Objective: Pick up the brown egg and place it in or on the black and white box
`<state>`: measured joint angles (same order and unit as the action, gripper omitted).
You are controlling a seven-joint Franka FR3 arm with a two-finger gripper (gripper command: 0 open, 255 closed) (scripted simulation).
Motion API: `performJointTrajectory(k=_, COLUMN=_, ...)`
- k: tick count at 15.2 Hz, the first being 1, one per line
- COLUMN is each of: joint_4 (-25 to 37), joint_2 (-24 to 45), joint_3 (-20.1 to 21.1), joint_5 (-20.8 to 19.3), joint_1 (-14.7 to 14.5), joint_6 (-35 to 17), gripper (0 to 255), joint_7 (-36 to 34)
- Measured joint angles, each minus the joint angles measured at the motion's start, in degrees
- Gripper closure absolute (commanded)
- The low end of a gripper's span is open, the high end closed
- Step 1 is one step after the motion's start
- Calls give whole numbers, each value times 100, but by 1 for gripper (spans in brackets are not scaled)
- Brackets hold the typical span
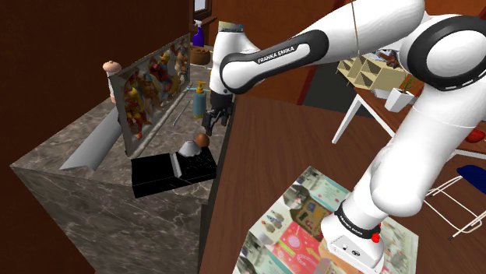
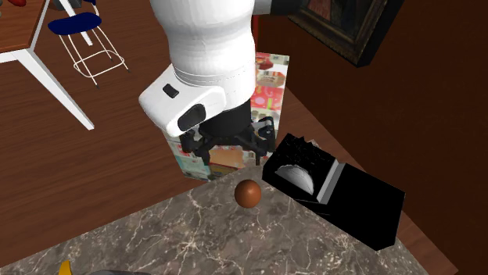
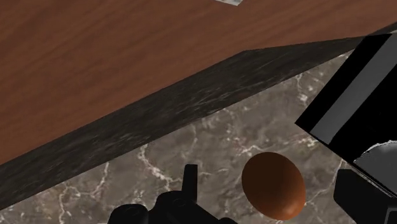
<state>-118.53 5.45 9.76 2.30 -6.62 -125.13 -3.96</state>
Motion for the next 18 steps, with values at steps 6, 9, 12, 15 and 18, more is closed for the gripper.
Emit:
performJointTrajectory(k=6, joint_4=709, joint_2=893, joint_3=82, joint_5=-31, joint_1=-129, joint_6=-339, gripper=0, joint_7=-45)
performJointTrajectory(k=9, joint_4=703, joint_2=1049, joint_3=79, joint_5=-54, joint_1=-145, joint_6=-506, gripper=0, joint_7=-56)
performJointTrajectory(k=12, joint_4=666, joint_2=1198, joint_3=75, joint_5=-81, joint_1=-168, joint_6=-692, gripper=0, joint_7=-80)
performJointTrajectory(k=15, joint_4=650, joint_2=1225, joint_3=73, joint_5=-86, joint_1=-170, joint_6=-736, gripper=0, joint_7=-81)
performJointTrajectory(k=18, joint_4=647, joint_2=1228, joint_3=73, joint_5=-87, joint_1=-170, joint_6=-744, gripper=0, joint_7=-80)
